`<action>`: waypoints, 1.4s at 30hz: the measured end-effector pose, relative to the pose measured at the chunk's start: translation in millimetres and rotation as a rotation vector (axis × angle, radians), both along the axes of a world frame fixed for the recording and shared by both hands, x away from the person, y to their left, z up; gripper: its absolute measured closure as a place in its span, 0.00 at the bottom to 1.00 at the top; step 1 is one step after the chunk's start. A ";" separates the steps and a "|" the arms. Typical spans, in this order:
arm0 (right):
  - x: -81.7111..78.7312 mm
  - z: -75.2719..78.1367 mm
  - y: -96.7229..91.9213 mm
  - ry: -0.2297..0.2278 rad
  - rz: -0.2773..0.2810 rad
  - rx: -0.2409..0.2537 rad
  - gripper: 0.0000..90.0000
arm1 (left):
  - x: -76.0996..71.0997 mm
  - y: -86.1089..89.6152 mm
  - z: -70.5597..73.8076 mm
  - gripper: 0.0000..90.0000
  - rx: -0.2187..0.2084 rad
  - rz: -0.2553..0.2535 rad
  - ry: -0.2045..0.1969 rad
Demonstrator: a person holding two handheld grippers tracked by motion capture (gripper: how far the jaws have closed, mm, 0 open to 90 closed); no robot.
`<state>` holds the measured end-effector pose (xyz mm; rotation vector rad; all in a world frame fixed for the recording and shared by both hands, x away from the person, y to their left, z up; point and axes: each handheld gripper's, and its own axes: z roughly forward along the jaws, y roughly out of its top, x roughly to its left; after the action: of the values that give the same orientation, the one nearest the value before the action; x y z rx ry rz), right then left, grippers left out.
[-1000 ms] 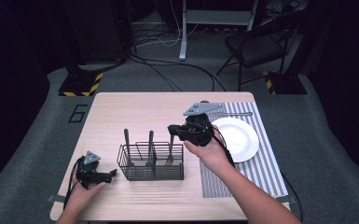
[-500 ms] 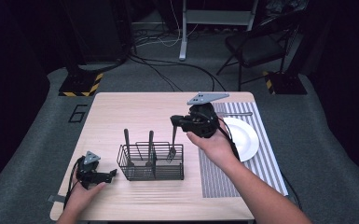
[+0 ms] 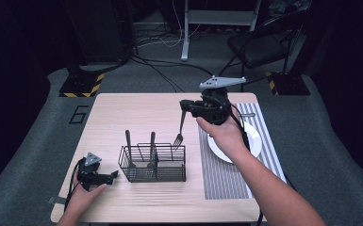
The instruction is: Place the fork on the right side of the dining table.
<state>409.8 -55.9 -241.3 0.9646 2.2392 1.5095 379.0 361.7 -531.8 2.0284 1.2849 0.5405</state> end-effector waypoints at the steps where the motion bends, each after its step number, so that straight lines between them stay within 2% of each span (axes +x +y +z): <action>1: 1.0 2.2 -1.3 -0.002 -0.006 0.001 0.96 | 0.0 0.0 0.0 0.00 0.000 0.000 0.000; 10: 5.3 19.2 -19.9 -0.032 -0.065 0.016 0.96 | 0.0 0.0 0.0 0.00 0.000 0.000 0.000; 18: 6.2 16.9 -36.2 -0.037 -0.112 0.009 0.96 | 0.0 0.0 0.0 0.00 0.000 0.000 0.000; 22: 6.1 9.8 -43.1 -0.036 -0.135 0.004 0.96 | 0.0 0.0 0.0 0.00 0.001 0.000 0.000; 29: 4.2 -11.3 -49.1 -0.020 -0.148 -0.009 0.96 | 0.0 0.0 0.0 0.00 0.000 0.000 0.000; 30: 3.3 -18.7 -50.2 -0.016 -0.153 -0.011 0.96 | 0.0 0.0 0.0 0.00 0.001 0.000 0.000; 42: -2.3 -49.6 -58.7 -0.017 -0.190 -0.023 0.96 | 0.0 0.0 0.0 0.00 0.001 0.000 0.000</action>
<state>407.5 -114.6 -291.0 1.1179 2.0825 1.4011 379.0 361.8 -531.8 2.0291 1.2847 0.5410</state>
